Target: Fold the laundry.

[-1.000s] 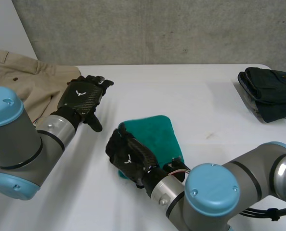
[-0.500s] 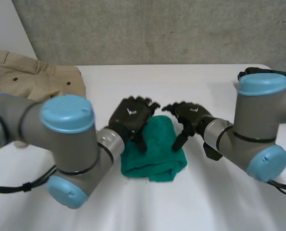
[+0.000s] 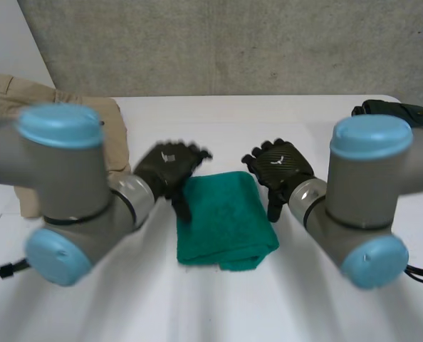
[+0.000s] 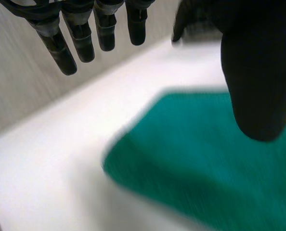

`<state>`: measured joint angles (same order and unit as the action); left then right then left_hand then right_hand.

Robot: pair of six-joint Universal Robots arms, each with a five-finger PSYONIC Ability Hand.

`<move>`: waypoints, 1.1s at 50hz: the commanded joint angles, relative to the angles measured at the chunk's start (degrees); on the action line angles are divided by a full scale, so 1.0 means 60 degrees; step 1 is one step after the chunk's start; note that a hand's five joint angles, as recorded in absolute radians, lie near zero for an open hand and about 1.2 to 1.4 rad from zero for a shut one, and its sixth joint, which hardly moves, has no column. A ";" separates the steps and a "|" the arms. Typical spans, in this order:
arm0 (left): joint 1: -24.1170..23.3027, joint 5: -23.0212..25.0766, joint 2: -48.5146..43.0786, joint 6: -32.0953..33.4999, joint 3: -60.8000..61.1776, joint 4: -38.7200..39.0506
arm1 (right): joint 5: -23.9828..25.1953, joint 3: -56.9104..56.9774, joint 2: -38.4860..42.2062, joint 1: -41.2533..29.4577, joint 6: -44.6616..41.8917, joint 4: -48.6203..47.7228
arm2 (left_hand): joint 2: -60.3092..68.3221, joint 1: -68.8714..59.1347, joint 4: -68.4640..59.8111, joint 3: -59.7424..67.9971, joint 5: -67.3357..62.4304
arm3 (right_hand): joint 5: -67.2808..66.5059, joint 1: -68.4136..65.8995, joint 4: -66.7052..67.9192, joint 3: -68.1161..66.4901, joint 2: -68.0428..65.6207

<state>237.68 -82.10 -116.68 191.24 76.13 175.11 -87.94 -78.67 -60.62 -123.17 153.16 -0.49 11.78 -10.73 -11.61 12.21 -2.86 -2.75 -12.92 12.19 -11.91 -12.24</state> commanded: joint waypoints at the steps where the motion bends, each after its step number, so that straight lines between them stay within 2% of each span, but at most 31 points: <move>1: 0.0757 0.1888 0.1575 -0.0656 -0.0047 0.0185 | -0.0401 -0.2794 -0.1512 -0.1238 -0.0945 -0.2537 | -0.0297 0.0122 0.0269 -0.0369 0.0477 | -0.0187 -0.0159 0.0280 -0.0326 -0.0272; 3: 0.0919 0.2546 0.1722 -0.0832 -0.0106 0.0010 | -0.0416 -0.3571 -0.1572 -0.1545 -0.0961 -0.3109 | -0.0297 0.0122 0.0269 -0.0369 0.0477 | -0.0215 -0.0187 0.0308 -0.0355 -0.0300; 4: 0.1094 0.3304 0.1839 -0.1050 -0.0164 -0.0281 | -0.0445 -0.3805 -0.1557 -0.1648 -0.0961 -0.3285 | -0.0297 0.0122 0.0269 -0.0369 0.0477 | -0.0215 -0.0187 0.0308 -0.0355 -0.0300; 7: 0.1285 0.4494 0.1913 -0.1257 -0.0267 -0.0795 | -0.0460 -0.4539 -0.1338 -0.1898 -0.0815 -0.3973 | -0.0297 0.0122 0.0269 -0.0369 0.0477 | -0.0633 -0.0605 0.0727 -0.0773 -0.0719; 8: 0.1344 0.5151 0.1928 -0.1301 -0.0296 -0.1130 | -0.0474 -0.4641 -0.1207 -0.1927 -0.0771 -0.4178 | -0.0297 0.0122 0.0269 -0.0369 0.0477 | -0.0718 -0.0690 0.0812 -0.0858 -0.0804; 12: 0.1272 0.6049 0.1942 -0.0893 -0.0165 -0.1718 | -0.0562 -0.4877 -0.0548 -0.2001 -0.0609 -0.5116 | -0.0297 0.0122 0.0269 -0.0369 0.0477 | -0.0915 -0.0887 0.1009 -0.1055 -0.1001; 17: 0.1066 0.5656 0.1972 -0.0248 0.0143 -0.1720 | -0.0592 -0.4600 0.0388 -0.1855 -0.0945 -0.6112 | -0.0297 0.0122 0.0269 -0.0369 0.0477 | -0.1418 -0.1391 0.1512 -0.1558 -0.1504; 23: 0.0832 0.4983 0.1972 0.0002 0.0377 -0.1486 | -0.0577 -0.4087 0.1050 -0.1752 -0.1356 -0.6363 | -0.0297 0.0122 0.0269 -0.0369 0.0477 | -0.2372 -0.2344 0.2465 -0.2512 -0.2457; 32: 0.0890 0.4938 0.1986 -0.0042 0.0553 -0.1207 | -0.0328 -0.3325 0.1460 -0.1634 -0.1327 -0.6656 | -0.0297 0.0122 0.0269 -0.0369 0.0477 | -0.3298 -0.3271 0.3392 -0.3438 -0.3384; 45: 0.1022 0.4967 0.1986 -0.0188 0.0641 -0.1046 | -0.0299 -0.2035 0.2075 -0.1400 -0.1063 -0.5953 | -0.0297 0.0122 0.0269 -0.0369 0.0477 | -0.3633 -0.3605 0.3727 -0.3773 -0.3719; 46: 0.1022 0.4967 0.1986 -0.0203 0.0641 -0.1031 | -0.0284 -0.1948 0.2105 -0.1371 -0.1034 -0.5953 | -0.0297 0.0122 0.0269 -0.0369 0.0477 | -0.3912 -0.3885 0.4006 -0.4052 -0.3998; 48: 0.1022 0.4967 0.1986 -0.0247 0.0641 -0.0958 | -0.0167 -0.1553 0.2353 -0.1254 -0.0946 -0.5924 | -0.0297 0.0122 0.0269 -0.0369 0.0477 | -0.8097 -0.8069 0.8190 -0.8237 -0.8183; 50: 0.1022 0.4967 0.1986 -0.0305 0.0627 -0.0899 | -0.0109 -0.1362 0.2398 -0.1210 -0.0902 -0.5894 | -0.0297 0.0122 0.0269 -0.0369 0.0477 | -1.1193 -1.1165 1.1287 -1.1333 -1.1279; 55: 0.1051 0.4952 0.2045 -0.0452 0.0553 -0.0870 | -0.0079 -0.0879 0.2019 -0.0874 -0.0625 -0.6142 | -0.0297 0.0122 0.0269 -0.0369 0.0477 | -1.1208 -1.1180 1.1302 -1.1348 -1.1294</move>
<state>243.83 -52.28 -104.76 189.46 79.90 169.54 -88.85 -87.11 -46.74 -130.30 147.72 -35.99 11.78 -10.73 -11.61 12.21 -2.87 -51.54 -59.42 67.82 -66.71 -66.78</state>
